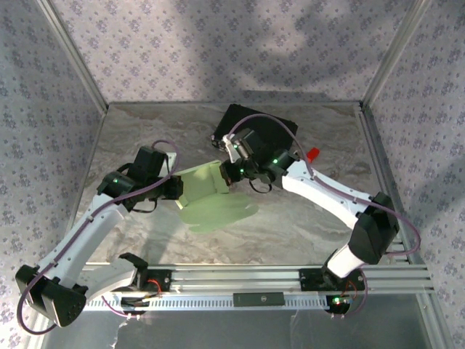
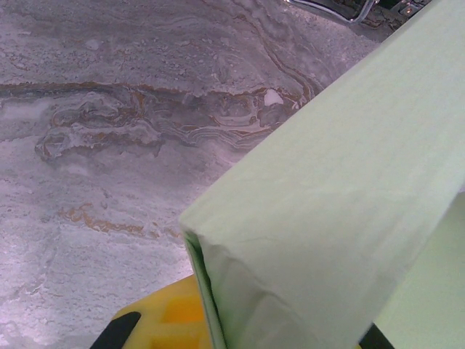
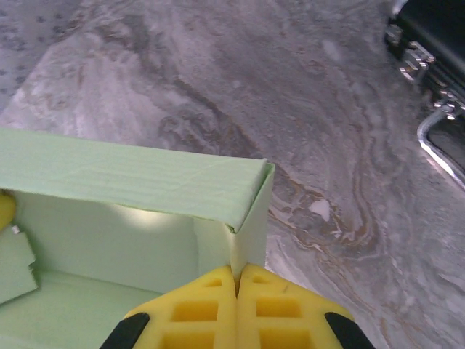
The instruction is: Fold the paper box
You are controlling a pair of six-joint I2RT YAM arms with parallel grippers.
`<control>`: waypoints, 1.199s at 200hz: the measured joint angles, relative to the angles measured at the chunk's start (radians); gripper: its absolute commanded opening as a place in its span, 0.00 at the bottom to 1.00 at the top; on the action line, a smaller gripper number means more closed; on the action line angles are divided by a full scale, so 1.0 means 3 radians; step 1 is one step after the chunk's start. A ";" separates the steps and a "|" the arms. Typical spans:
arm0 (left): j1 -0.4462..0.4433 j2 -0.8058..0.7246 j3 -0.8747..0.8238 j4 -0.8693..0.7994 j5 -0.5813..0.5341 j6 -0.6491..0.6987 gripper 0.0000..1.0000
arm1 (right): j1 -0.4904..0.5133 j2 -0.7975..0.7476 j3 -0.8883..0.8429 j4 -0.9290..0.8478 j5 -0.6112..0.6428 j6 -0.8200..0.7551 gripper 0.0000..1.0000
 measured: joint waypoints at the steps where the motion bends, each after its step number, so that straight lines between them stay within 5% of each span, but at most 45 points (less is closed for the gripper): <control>1: 0.0000 0.0000 0.0000 0.0000 0.0000 0.0000 0.00 | 0.0011 0.0003 0.0005 -0.0004 0.0027 0.0011 0.00; 47: 0.0000 0.0000 0.0000 0.0000 0.0003 0.0000 0.00 | 0.0314 0.0038 0.0108 -0.0198 0.0752 0.0159 0.00; 86: 0.0000 0.0000 0.0000 0.0014 0.0022 0.0000 0.00 | 0.0341 0.0024 0.0108 -0.0212 0.0842 0.0169 0.00; 129: 0.0001 -0.0006 0.0000 0.0028 0.0046 -0.0001 0.00 | 0.0017 -0.0108 -0.0074 0.0006 0.0036 0.0065 0.00; 173: 0.0092 -0.0048 -0.0013 0.0058 0.0235 0.0001 0.00 | -0.0333 -0.0417 -0.0557 0.0458 -0.0900 -0.0020 0.14; 240: 0.0117 -0.0050 -0.0019 0.0239 0.0462 0.0011 0.00 | -0.0632 -0.0697 -0.0936 0.0807 -0.1601 -0.0046 0.26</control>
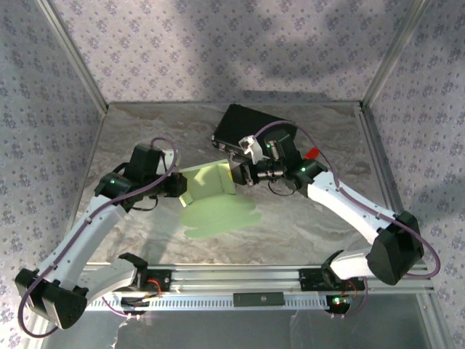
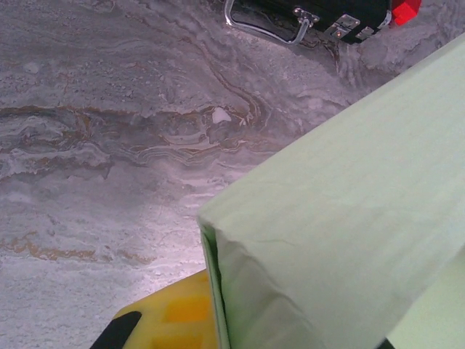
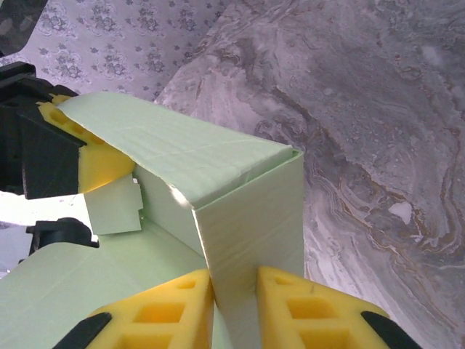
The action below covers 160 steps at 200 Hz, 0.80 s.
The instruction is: Fold the paper box
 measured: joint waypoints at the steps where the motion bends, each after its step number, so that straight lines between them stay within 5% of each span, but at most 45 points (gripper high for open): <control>1: 0.0001 0.0000 0.0000 0.0000 0.0001 0.0000 0.00 | 0.0000 0.0001 -0.0001 0.0000 -0.0003 0.0001 0.26; 57: 0.0024 0.0001 0.0000 0.0029 0.0014 -0.0001 0.00 | 0.0028 0.0094 0.0097 -0.0057 0.0088 -0.0028 0.28; 160: 0.0060 0.0003 0.0000 -0.0034 -0.0136 -0.0027 0.00 | 0.0266 0.0552 0.0633 -0.0458 0.0771 -0.0159 0.00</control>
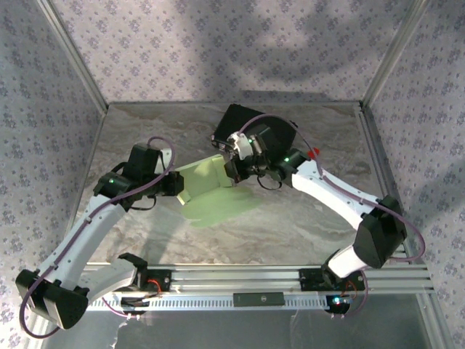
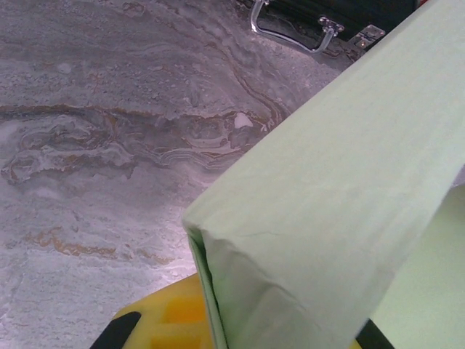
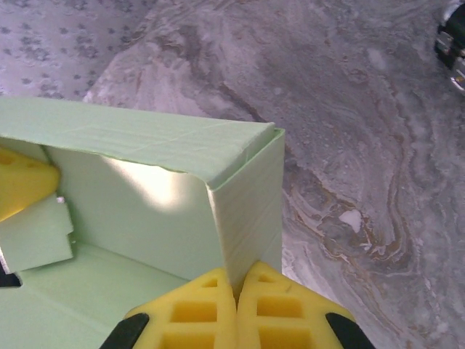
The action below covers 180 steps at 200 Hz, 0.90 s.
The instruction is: Fold the paper box
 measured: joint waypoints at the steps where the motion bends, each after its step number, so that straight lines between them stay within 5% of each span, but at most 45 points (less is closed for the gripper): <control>1: 0.0000 0.0000 0.0000 0.0000 0.0000 -0.0001 0.00 | 0.0004 0.0004 0.0005 -0.0005 0.0010 0.0000 0.00; 71: 0.0019 0.0003 -0.0006 -0.0071 -0.0098 -0.0009 0.00 | 0.0535 0.0178 0.0275 -0.0347 0.1244 0.0183 0.00; 115: 0.0013 -0.0018 -0.0013 -0.0060 -0.0095 -0.0006 0.00 | 0.0359 -0.0022 -0.0024 -0.0088 0.0738 0.0155 0.18; 180: -0.0004 -0.0099 -0.0099 -0.0034 -0.0074 0.0028 0.00 | 0.0256 -0.0270 -0.0423 0.0186 0.0220 0.0148 0.20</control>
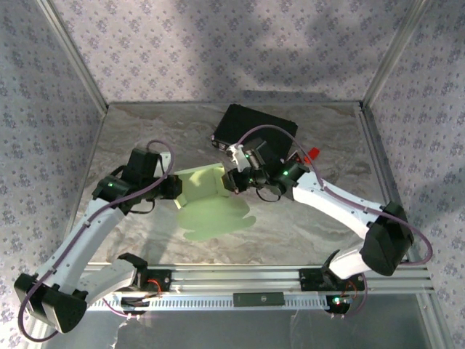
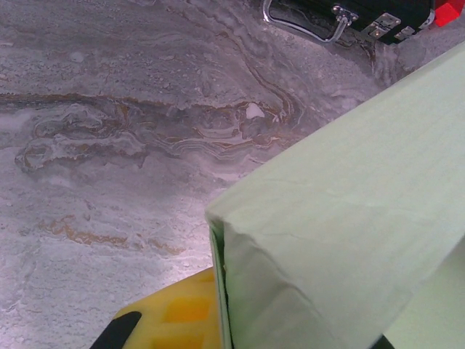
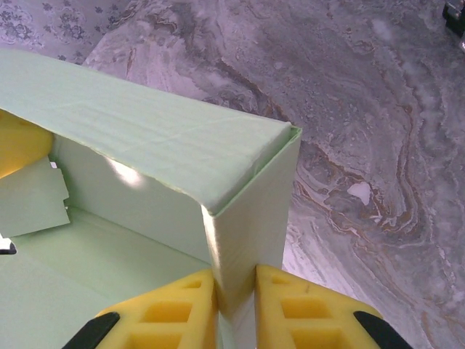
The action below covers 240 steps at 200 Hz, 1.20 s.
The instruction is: Fold the paper box
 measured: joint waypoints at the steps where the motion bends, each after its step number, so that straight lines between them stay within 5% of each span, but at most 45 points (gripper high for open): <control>1: 0.0000 0.0000 0.0000 -0.0001 0.0000 0.0000 0.00 | -0.0001 0.0000 -0.0001 0.0003 -0.0003 0.0000 0.21; 89: 0.0000 0.0000 -0.0001 0.0008 0.0001 0.0014 0.00 | -0.0017 -0.0028 -0.0214 0.0108 -0.0219 -0.0036 0.28; 161: -0.0003 0.0000 0.0000 0.0024 0.0050 0.0027 0.00 | -0.0050 -0.0084 -0.0267 0.0118 -0.0203 -0.0074 0.06; 170: -0.0003 0.0000 0.0000 0.0022 0.0048 0.0025 0.00 | -0.0043 -0.0057 -0.0247 0.0111 -0.0153 -0.0057 0.00; 240: 0.0001 0.0000 0.0000 0.0022 -0.0090 0.0023 0.00 | 0.0387 0.0209 0.0072 -0.0125 0.0950 0.0273 0.00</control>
